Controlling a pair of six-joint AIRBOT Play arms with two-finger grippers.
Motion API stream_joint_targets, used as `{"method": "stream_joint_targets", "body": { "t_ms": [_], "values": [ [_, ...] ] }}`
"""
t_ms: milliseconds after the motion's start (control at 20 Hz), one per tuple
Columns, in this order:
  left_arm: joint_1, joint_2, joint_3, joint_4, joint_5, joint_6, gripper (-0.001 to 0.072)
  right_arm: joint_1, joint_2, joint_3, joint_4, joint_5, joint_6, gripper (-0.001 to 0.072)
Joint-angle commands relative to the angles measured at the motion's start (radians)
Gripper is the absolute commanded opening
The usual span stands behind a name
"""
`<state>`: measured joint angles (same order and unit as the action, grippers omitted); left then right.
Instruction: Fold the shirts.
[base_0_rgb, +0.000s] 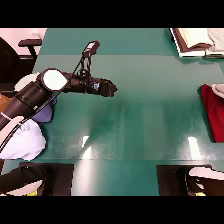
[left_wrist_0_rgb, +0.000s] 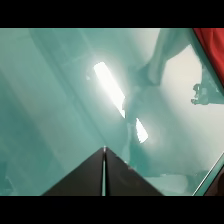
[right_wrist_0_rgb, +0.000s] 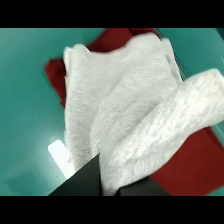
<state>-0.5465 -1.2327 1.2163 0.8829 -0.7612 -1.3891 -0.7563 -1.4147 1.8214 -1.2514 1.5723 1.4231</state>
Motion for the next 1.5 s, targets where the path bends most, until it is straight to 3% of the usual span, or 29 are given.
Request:
{"method": "stream_joint_targets", "body": {
  "t_ms": [0, 200, 250, 450, 750, 1100, 1150, 1250, 1300, 1450],
  "values": [
    [0.000, 0.000, 0.001, 0.000, -0.006, 0.010, 0.0020, -0.060, 0.067, -0.153, -0.028, 0.029, -0.018, 0.0039],
    [0.000, 0.000, 0.001, 0.000, -0.009, 0.010, 0.0020, -0.136, 0.149, -0.285, -0.134, 0.020, -0.018, 0.0555],
    [0.000, 0.000, 0.001, 0.000, -0.010, 0.010, 0.0020, -0.162, 0.166, -0.300, -0.139, 0.021, -0.018, 0.0607],
    [0.000, 0.000, 0.001, 0.000, -0.009, 0.010, 0.0020, -0.242, 0.229, -0.302, -0.116, -0.018, 0.020, 0.0607],
    [0.000, 0.000, 0.001, 0.000, -0.008, 0.010, 0.0020, -0.089, 0.312, -0.302, 0.193, -0.165, 0.020, 0.0606],
    [0.000, 0.000, 0.001, -0.001, -0.013, 0.009, 0.0020, 0.436, 0.340, -0.302, 0.261, -0.239, 0.019, 0.0589],
    [0.000, 0.000, 0.001, -0.001, -0.011, 0.009, 0.0020, 0.500, 0.340, -0.302, 0.260, -0.239, 0.019, 0.0499],
    [0.000, 0.000, 0.001, -0.001, -0.011, 0.009, 0.0020, 0.612, 0.340, -0.302, 0.254, -0.246, 0.012, 0.0137],
    [0.000, 0.000, 0.001, -0.001, -0.011, 0.009, 0.0020, 0.656, 0.340, -0.302, 0.254, -0.246, -0.001, 0.0016],
    [0.000, 0.000, 0.001, -0.001, -0.011, 0.009, 0.0020, 0.724, 0.340, -0.302, 0.255, -0.262, -0.011, 0.0015]
  ]
}}
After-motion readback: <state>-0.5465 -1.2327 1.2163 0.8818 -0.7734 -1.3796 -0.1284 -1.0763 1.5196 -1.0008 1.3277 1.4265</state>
